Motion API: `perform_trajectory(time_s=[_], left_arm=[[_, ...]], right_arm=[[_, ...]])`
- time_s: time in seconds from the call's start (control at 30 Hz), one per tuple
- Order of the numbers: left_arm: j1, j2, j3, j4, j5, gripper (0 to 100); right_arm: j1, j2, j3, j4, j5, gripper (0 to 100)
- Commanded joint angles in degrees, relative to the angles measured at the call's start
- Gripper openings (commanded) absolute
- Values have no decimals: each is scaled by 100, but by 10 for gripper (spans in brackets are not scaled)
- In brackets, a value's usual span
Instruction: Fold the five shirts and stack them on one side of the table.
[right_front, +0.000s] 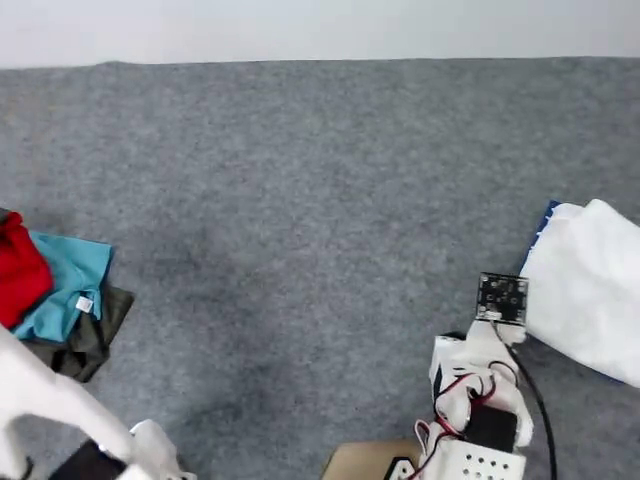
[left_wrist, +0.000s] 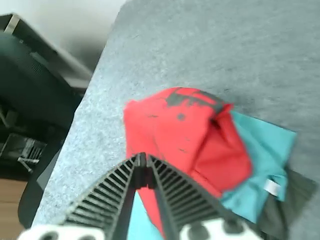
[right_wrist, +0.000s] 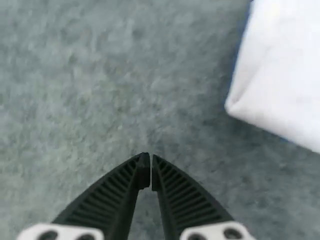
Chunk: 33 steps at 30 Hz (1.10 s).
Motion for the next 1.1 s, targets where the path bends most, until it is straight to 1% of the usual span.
perform_trajectory(time_s=[0.0, 0.13, 0.23, 0.3, 0.37, 0.53, 0.67, 0.73, 0.9, 0.97, 1.07], left_arm=[[-237, 378, -180, -466, -158, 69], [-334, 826, -180, -730, -193, 137], [-325, 1257, -171, -818, -202, 181], [-316, 1618, -180, -870, -202, 206], [-316, 2013, -180, -949, -202, 221], [-185, 3051, -180, -1055, -369, 235], [9, 3833, -180, -1363, -299, 231], [105, 4123, -189, -1521, -70, 205], [448, 4273, -189, -1591, -18, 2], [554, 4193, -330, -1284, -18, 6], [738, 3965, -716, -598, 0, 4]], right_arm=[[-242, -84, 97, 4, -70, 9], [-541, -66, 149, 13, -62, 9], [-558, -66, 149, 84, -62, 9], [-549, -66, 149, 347, -62, 9], [-549, -66, 149, 690, -44, 10], [-558, -57, 149, 664, -35, 10], [-558, -57, 149, 664, -35, 10], [-558, -57, 149, 664, -35, 10], [-567, -57, 149, 664, -35, 10], [-558, -57, 149, 664, -35, 10], [-567, -57, 149, 664, -35, 10]])
